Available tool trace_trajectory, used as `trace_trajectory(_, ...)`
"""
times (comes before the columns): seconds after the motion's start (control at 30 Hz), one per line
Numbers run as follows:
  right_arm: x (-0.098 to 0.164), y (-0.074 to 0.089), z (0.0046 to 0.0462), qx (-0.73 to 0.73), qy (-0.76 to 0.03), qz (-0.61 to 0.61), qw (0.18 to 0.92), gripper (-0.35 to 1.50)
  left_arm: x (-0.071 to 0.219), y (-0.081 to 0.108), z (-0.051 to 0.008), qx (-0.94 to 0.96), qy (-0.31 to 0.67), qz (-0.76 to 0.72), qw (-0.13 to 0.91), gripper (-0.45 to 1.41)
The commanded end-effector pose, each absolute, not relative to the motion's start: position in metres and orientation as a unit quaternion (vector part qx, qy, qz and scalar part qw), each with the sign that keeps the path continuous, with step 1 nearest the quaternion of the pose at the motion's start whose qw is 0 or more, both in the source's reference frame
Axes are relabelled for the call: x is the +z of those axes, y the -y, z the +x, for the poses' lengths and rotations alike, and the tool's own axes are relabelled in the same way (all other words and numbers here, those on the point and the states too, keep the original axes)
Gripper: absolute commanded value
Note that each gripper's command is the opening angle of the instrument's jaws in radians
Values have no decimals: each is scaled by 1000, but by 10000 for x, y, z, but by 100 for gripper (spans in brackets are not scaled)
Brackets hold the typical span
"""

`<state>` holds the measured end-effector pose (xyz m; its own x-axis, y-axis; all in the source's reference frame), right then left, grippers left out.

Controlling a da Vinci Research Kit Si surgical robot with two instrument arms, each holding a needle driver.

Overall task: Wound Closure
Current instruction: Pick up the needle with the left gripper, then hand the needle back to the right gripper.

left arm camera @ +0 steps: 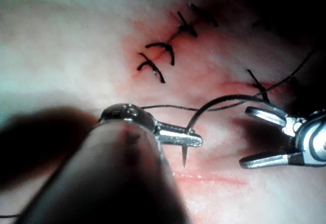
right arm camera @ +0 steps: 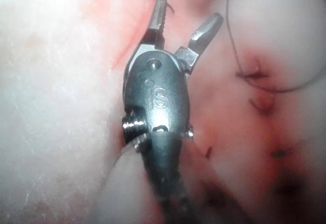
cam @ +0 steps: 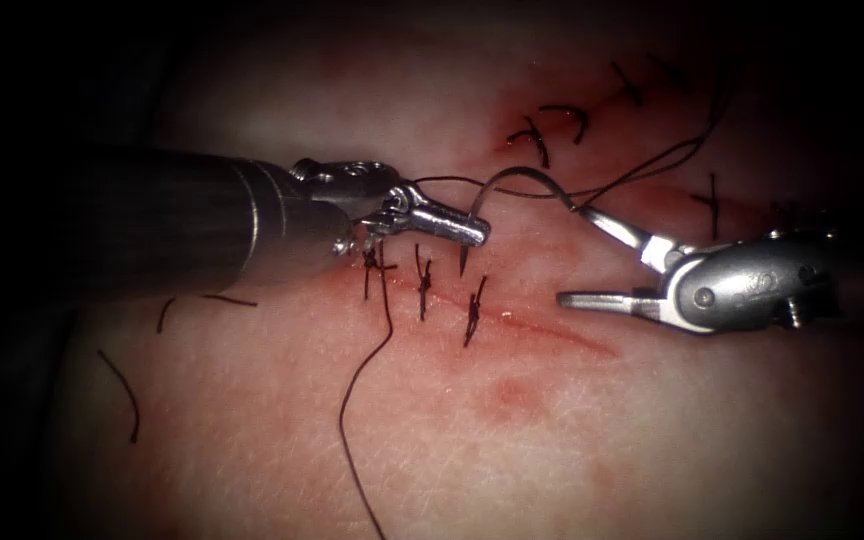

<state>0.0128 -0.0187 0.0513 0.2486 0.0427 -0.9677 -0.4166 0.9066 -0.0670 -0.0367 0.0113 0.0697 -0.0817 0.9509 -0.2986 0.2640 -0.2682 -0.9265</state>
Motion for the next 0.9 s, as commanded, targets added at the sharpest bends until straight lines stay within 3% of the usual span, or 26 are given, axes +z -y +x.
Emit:
trace_trajectory(0.03, 516, 188, 142, 149, -598, -155, 772, 108, 704, -109, -375, 518, 531, -592, 314, -45)
trace_trajectory(0.53, 511, 167, 159, 172, -628, -137, 746, 99, 697, -95, -377, 524, 552, -581, 288, -45)
trace_trajectory(0.63, 510, 166, 164, 183, -644, -118, 734, 76, 697, -94, -377, 524, 550, -584, 288, -45)
trace_trajectory(0.9, 512, 161, 177, 194, -649, -112, 727, 79, 697, -92, -377, 527, 553, -580, 283, -45)
